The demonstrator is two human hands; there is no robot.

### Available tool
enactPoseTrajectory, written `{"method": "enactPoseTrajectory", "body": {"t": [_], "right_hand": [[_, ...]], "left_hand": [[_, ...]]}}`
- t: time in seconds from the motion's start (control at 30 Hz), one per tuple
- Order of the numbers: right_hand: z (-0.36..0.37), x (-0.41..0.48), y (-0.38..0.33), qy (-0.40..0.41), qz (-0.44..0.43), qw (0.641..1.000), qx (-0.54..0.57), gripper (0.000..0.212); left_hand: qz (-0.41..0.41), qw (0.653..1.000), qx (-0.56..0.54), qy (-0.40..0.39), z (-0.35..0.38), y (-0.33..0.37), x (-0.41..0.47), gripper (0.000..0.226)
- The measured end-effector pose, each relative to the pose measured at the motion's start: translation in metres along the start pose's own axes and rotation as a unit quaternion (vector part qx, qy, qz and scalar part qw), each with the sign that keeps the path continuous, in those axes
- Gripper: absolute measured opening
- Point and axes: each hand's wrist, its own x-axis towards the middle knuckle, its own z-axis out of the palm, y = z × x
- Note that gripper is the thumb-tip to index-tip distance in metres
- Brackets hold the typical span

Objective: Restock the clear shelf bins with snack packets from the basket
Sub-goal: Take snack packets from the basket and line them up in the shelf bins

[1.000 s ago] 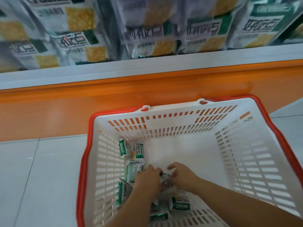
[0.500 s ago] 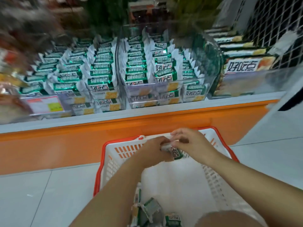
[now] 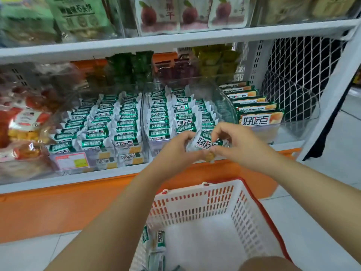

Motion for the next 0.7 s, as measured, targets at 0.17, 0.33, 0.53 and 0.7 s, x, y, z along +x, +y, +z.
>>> {"method": "enactPoseTrajectory", "body": {"t": [0.17,0.33,0.53,0.7], "right_hand": [[-0.016,0.033,-0.007,0.072,0.000,0.996,-0.055,0.029],[-0.020,0.060,-0.003,0.064,-0.027,0.991,-0.116,0.021],[-0.036,0.100,0.036,0.096,-0.017,0.988,-0.117,0.024],[-0.047,0.133,0.077,0.047,0.055,0.990,-0.121,0.037]], "left_hand": [[0.051,0.995,0.060,0.062,-0.026,0.017,0.027,0.041],[0.096,0.968,0.217,0.082,-0.038,0.022,0.062,0.045],[0.090,0.960,0.241,0.110,-0.043,0.020,0.126,0.031],[0.048,0.954,0.250,0.161,-0.046,0.011,0.192,0.035]]}}
